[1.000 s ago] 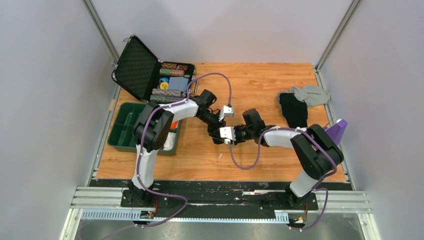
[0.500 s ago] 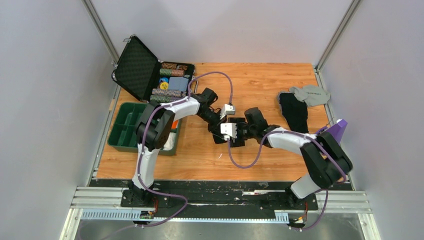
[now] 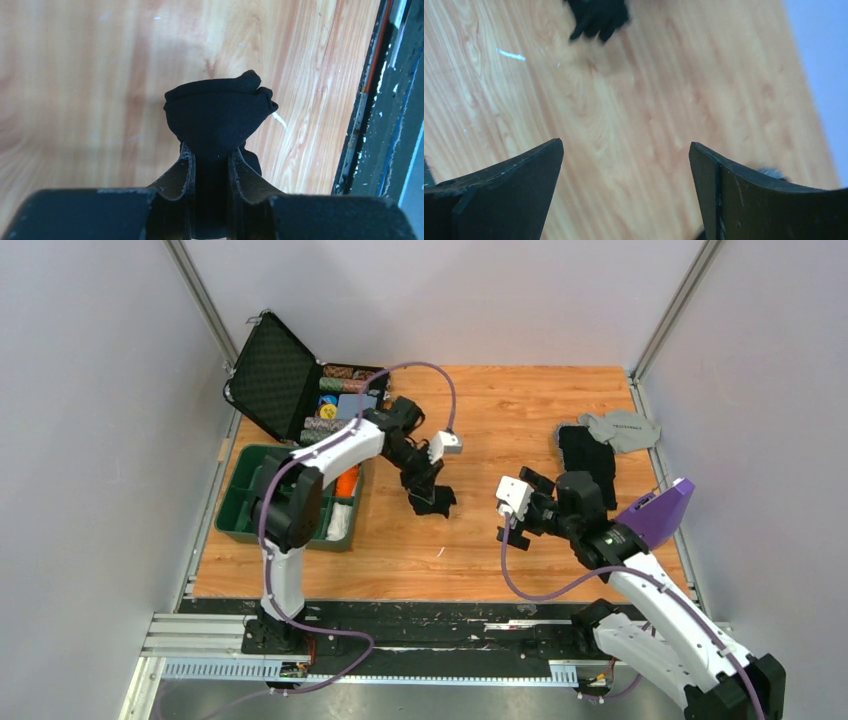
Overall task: Roll the underwear
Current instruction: Pick up the underwear from the center of the board, then place the underwear in the storage box.
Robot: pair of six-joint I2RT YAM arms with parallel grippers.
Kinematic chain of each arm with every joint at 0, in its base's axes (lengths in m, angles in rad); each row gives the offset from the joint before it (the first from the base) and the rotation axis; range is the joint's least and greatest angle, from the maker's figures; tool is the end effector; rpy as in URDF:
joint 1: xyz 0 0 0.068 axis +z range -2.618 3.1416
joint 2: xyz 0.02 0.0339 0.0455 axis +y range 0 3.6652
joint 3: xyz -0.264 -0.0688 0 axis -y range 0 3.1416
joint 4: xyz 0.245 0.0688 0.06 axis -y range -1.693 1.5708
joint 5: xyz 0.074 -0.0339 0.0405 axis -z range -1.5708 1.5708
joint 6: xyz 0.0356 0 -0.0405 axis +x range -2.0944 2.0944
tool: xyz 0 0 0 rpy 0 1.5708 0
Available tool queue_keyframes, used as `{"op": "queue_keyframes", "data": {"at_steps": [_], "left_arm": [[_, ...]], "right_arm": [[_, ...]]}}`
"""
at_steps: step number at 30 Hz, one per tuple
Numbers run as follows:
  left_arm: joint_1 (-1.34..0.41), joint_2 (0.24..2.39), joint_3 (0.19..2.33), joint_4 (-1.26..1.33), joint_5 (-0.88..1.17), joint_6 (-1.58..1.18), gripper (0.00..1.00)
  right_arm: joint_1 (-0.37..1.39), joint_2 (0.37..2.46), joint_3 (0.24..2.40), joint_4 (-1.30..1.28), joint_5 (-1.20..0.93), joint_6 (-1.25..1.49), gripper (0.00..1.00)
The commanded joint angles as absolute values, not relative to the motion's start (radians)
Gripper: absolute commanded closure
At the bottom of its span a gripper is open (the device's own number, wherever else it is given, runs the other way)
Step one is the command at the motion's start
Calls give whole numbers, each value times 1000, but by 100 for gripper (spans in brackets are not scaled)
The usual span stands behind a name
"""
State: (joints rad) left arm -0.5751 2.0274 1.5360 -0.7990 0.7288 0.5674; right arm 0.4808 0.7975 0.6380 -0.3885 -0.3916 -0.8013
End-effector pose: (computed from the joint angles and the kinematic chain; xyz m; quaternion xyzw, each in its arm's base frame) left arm 0.3299 -0.2421 0.1911 0.5421 0.7514 -0.3534 0.1292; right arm 0.1518 0.0945 0.2671 -0.5879 0.6286 0.0909 0.5010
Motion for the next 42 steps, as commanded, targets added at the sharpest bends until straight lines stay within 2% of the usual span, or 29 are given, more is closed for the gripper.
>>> {"op": "queue_keyframes", "data": {"at_steps": [1, 5, 9, 13, 16, 20, 29, 42], "left_arm": [[-489, 1839, 1626, -944, 694, 512, 100], [-403, 1742, 1625, -1000, 631, 469, 100], [-319, 1642, 1585, -986, 457, 380, 100], [-253, 1560, 1530, -944, 189, 312, 100], [-244, 1514, 1482, -902, -107, 233, 100], [-244, 1489, 1409, -872, -297, 208, 100], [-242, 1568, 1307, -746, -433, 151, 100], [-246, 1746, 1310, -625, -411, 121, 100]], "right_arm": [[479, 850, 629, -468, -247, -602, 0], [479, 890, 647, -465, -218, -532, 0], [479, 893, 653, -460, -208, -494, 0], [477, 896, 658, -459, -191, -485, 0], [477, 903, 661, -459, -187, -486, 0], [478, 912, 663, -454, -192, -485, 0], [477, 896, 646, -446, -209, -486, 0], [466, 893, 631, -452, -211, -504, 0]]}}
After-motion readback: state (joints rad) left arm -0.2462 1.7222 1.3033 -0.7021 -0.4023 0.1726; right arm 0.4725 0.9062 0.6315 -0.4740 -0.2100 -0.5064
